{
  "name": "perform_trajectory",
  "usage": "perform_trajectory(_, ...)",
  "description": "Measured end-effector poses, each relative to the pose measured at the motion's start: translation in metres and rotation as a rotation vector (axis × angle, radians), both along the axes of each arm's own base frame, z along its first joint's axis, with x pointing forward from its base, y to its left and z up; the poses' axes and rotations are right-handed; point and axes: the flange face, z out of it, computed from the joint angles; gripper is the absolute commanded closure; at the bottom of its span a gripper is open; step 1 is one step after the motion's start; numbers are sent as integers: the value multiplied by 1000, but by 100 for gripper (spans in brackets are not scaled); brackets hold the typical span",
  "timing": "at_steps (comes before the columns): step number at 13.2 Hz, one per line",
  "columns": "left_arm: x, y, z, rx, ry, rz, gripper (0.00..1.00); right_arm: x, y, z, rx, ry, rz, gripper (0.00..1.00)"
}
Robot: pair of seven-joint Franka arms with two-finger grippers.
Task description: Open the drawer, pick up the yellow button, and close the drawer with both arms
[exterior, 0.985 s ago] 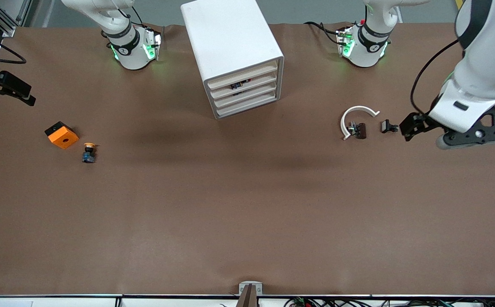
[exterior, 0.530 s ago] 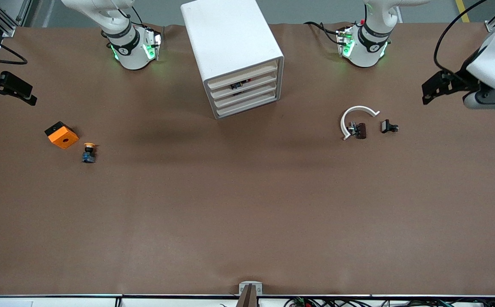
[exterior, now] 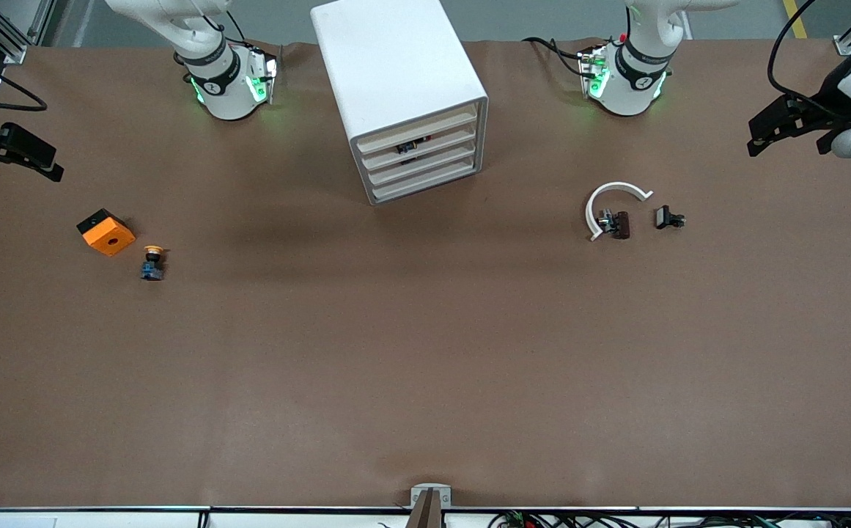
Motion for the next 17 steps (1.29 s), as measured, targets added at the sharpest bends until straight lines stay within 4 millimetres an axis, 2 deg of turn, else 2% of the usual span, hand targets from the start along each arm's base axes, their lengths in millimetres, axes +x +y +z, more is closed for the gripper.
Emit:
perform_trajectory(4,-4,-27,-4,8,-3,-41,0,0,-1,0,0,0,-2,0)
perform_trajectory(11,-9,-32,3,10,-34,-48,0,-1,-5,0,0,6,-10,0)
perform_trajectory(14,-9,-27,4,9,-38,-37,0,-1,-5,0,0,6,-10,0)
perform_trajectory(17,-4,-9,6,7,-49,-9,0,-1,-5,0,0,6,-10,0)
